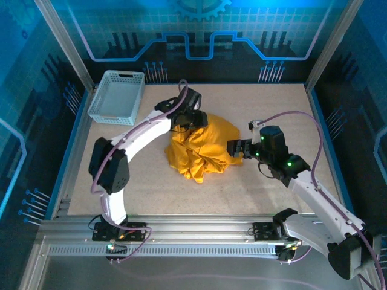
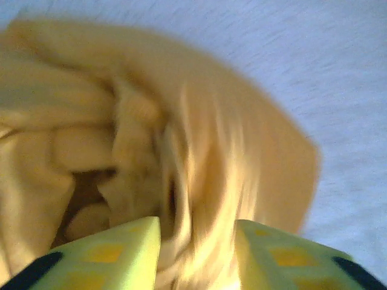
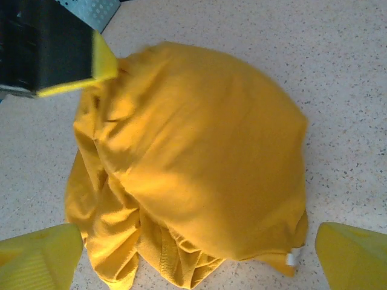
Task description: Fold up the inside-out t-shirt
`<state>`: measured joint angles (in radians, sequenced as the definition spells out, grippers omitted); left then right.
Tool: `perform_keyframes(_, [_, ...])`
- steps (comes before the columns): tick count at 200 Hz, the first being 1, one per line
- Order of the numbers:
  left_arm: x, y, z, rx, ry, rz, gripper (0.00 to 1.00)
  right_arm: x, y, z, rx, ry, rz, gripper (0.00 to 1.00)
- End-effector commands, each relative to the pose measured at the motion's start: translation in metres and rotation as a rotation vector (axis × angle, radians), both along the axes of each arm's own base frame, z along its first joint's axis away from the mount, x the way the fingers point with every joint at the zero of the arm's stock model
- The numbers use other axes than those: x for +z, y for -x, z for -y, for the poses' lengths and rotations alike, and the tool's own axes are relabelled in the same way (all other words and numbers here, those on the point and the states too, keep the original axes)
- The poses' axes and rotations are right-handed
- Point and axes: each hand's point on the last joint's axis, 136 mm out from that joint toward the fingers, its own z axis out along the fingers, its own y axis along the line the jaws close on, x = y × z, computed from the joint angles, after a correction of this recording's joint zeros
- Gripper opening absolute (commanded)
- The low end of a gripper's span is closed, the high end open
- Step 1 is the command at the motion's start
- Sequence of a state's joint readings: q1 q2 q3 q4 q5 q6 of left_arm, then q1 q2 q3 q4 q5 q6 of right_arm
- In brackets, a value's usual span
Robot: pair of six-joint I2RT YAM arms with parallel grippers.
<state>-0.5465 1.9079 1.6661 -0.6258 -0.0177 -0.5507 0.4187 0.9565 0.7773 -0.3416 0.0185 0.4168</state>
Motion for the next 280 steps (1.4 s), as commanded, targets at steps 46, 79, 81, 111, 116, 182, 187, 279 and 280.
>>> perform_keyframes(46, [0.062,0.044,-0.034,-0.053,-0.241,0.258,0.85,-0.034,-0.012,0.028,-0.168,0.102,-0.153,1.00])
perform_keyframes(79, [0.032,0.073,0.011,-0.248,-0.325,0.269,0.88,-0.056,-0.014,0.054,-0.262,-0.007,-0.257,0.99])
perform_keyframes(81, [0.029,0.073,0.013,-0.256,-0.329,0.266,0.89,-0.057,-0.014,0.055,-0.265,-0.012,-0.263,0.99])
perform_keyframes(111, [-0.011,0.068,0.028,-0.289,-0.427,0.203,0.89,-0.068,-0.010,0.059,-0.268,-0.023,-0.301,0.99])
perform_keyframes(116, [-0.017,0.066,0.028,-0.287,-0.440,0.197,0.89,-0.070,-0.009,0.058,-0.261,-0.026,-0.304,0.99])
perform_keyframes(182, [-0.056,0.058,0.043,-0.351,-0.530,0.186,0.97,-0.080,-0.004,0.053,-0.224,-0.033,-0.322,1.00])
perform_keyframes(187, [-0.058,0.056,0.044,-0.347,-0.532,0.184,0.94,-0.079,-0.005,0.053,-0.222,-0.037,-0.322,1.00])
perform_keyframes(279, [-0.072,0.039,0.052,-0.315,-0.390,0.129,0.33,-0.083,-0.002,0.046,-0.199,-0.057,-0.330,1.00])
perform_keyframes(280, [-0.072,0.039,0.052,-0.315,-0.389,0.129,0.32,-0.083,-0.002,0.046,-0.199,-0.057,-0.330,1.00])
